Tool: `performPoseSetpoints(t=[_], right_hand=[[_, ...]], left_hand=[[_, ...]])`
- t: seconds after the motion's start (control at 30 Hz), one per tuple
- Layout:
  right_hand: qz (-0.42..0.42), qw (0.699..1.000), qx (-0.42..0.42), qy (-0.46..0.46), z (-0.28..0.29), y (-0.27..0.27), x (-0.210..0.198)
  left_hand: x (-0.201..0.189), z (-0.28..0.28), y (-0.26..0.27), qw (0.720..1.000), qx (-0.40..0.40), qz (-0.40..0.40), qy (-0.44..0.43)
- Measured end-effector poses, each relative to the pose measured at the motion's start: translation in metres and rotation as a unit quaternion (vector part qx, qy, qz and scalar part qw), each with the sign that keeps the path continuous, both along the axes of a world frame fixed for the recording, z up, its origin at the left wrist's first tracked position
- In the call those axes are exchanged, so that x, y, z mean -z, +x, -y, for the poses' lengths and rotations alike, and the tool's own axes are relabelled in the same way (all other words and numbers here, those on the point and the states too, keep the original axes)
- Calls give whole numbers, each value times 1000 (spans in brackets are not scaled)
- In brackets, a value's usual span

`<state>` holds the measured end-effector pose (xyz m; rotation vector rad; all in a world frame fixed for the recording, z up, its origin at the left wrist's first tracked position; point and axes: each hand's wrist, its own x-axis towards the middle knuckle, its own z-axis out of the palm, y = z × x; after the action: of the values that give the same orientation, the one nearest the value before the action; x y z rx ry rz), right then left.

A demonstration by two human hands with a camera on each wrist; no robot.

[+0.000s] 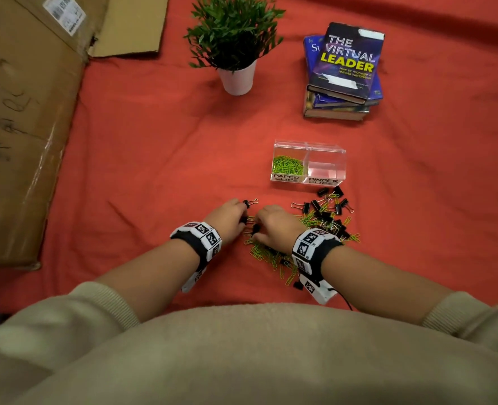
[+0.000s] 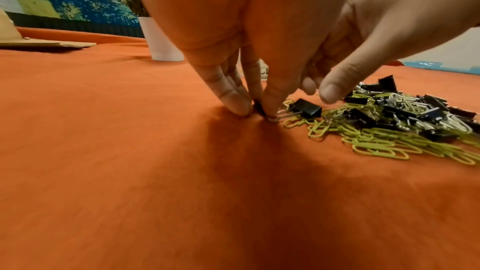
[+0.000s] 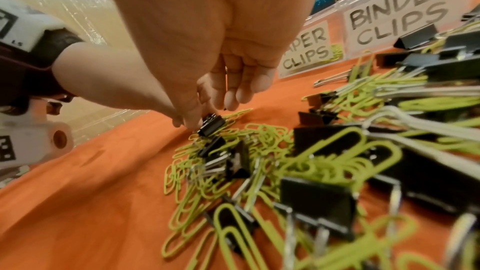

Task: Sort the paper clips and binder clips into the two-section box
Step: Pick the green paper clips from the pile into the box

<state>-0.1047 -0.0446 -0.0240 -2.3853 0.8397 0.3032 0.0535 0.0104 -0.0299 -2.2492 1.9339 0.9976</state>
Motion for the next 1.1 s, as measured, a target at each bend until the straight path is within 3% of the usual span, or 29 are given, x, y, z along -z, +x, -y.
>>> performPoseSetpoints(t=[0.13, 0.37, 0.5, 0.7, 0.97, 1.1], right_hand=[[-6, 1000, -8, -15, -6, 5, 1], [-18, 996, 84, -12, 29, -20, 0], [13, 998, 60, -8, 25, -14, 0], [-20, 1000, 16, -5, 13, -5, 7], [-6, 987, 152, -49, 56, -52, -8], [11, 996, 82, -45, 43, -46, -11]], left_hand=[[-1, 1, 3, 1000, -10, -2, -16], [-6, 23, 5, 994, -80, -44, -55], [-5, 25, -1, 993, -94, -33, -65], [3, 9, -8, 997, -60, -26, -36], [6, 2, -21, 999, 0, -4, -32], [6, 5, -23, 999, 47, -15, -14]])
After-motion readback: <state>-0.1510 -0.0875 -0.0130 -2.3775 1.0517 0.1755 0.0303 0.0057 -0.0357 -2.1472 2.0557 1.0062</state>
